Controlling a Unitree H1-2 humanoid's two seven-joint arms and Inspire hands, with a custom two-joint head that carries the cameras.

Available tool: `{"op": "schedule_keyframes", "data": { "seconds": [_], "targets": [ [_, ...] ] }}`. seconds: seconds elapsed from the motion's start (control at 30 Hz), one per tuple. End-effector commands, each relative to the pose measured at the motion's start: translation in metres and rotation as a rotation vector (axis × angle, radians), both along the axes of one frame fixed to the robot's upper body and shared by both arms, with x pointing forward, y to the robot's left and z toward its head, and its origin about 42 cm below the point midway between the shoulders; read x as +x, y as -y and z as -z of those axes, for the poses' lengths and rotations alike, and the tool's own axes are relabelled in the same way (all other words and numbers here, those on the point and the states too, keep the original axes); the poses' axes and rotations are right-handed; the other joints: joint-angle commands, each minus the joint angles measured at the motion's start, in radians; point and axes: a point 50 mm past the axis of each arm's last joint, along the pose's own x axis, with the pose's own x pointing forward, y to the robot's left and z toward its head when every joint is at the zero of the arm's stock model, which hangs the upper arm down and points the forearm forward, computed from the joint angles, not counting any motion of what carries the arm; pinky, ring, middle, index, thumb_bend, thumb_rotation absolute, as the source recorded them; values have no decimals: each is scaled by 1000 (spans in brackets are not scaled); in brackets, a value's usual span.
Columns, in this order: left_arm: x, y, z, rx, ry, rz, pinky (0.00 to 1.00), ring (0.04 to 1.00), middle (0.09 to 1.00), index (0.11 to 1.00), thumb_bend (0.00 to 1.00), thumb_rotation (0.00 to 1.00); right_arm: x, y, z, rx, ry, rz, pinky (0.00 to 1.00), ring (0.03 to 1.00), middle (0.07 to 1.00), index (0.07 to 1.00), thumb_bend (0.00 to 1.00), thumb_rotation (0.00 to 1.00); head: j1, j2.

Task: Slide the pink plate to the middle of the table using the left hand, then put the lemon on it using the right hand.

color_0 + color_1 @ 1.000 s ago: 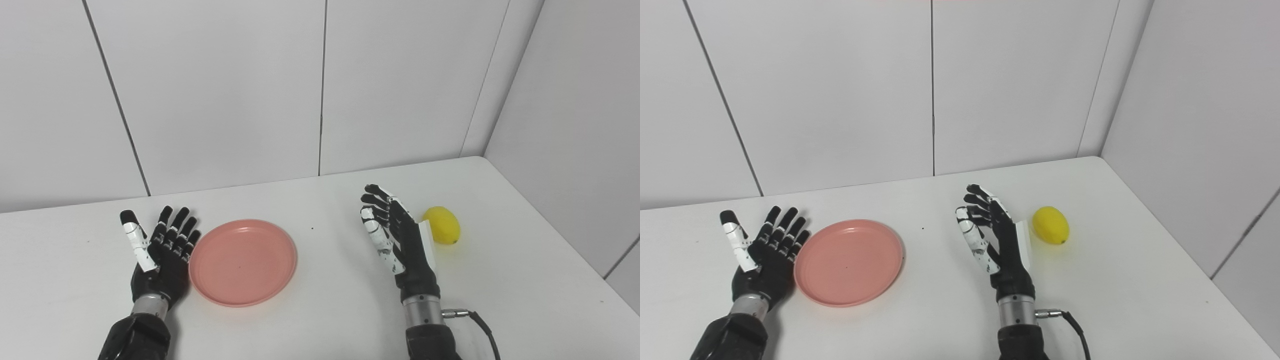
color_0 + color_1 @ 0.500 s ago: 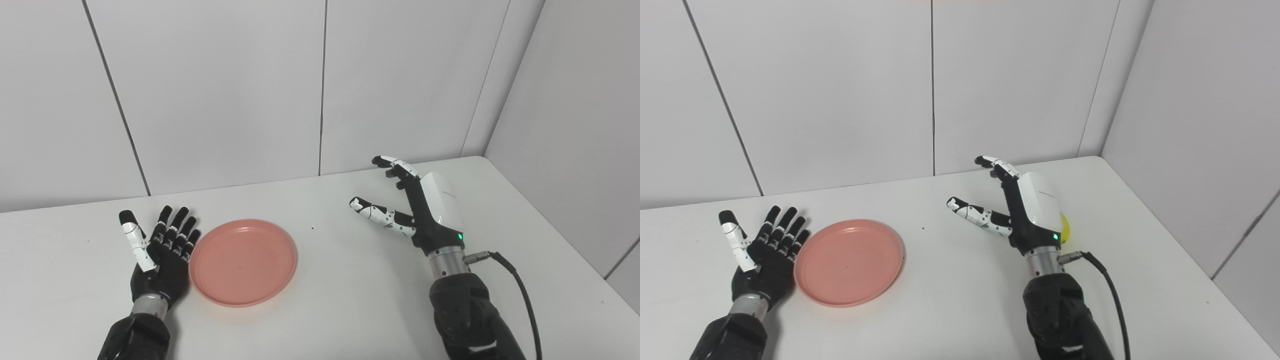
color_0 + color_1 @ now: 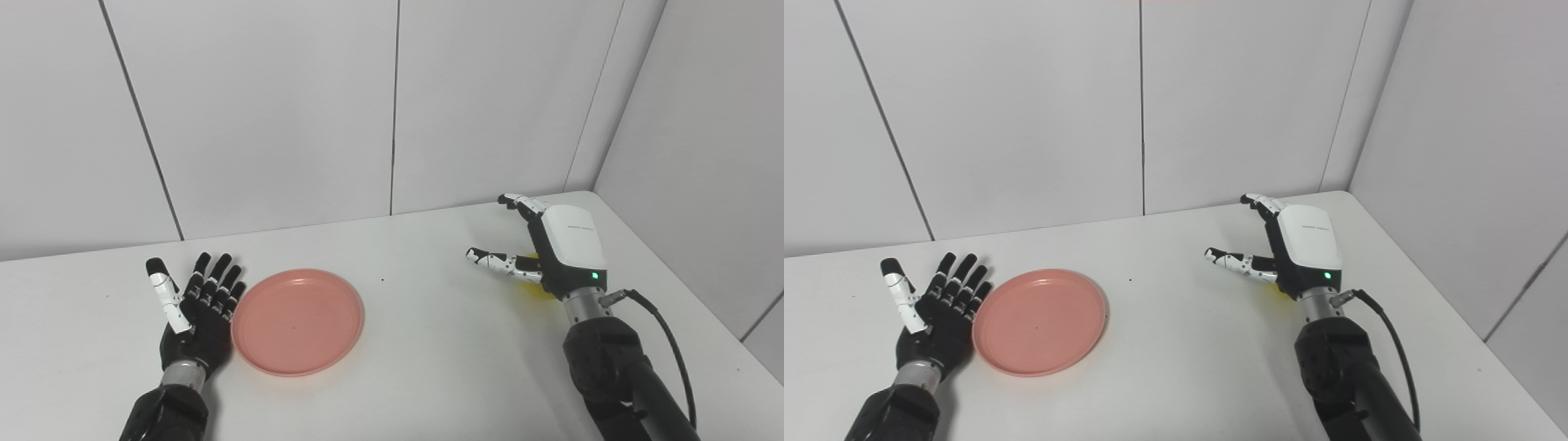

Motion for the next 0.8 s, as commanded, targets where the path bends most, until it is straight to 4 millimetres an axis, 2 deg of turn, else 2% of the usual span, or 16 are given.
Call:
{"op": "schedule_keyframes", "data": {
  "seconds": [0.0, 0.2, 0.43, 0.77],
  "targets": [
    [-17, -1, 37, 26, -182, 18, 1000, 957, 940, 1000, 894, 1000, 9, 10, -23, -67, 91, 12, 661, 701, 728, 716, 814, 806, 4, 1],
    [-17, 0, 38, 20, -185, 14, 1000, 953, 937, 994, 889, 997, 14, 28, -18, -95, 42, 54, 680, 707, 728, 714, 819, 795, 5, 2],
    [-18, 1, 39, 20, -186, 17, 1000, 953, 941, 999, 883, 1000, 17, 45, -3, -129, -30, 91, 686, 702, 719, 713, 819, 759, 10, 4],
    [-20, 3, 38, 29, -180, 25, 1000, 950, 940, 1000, 881, 999, 22, 59, 23, -95, -131, 142, 685, 707, 727, 723, 833, 758, 16, 6]
  ]
}}
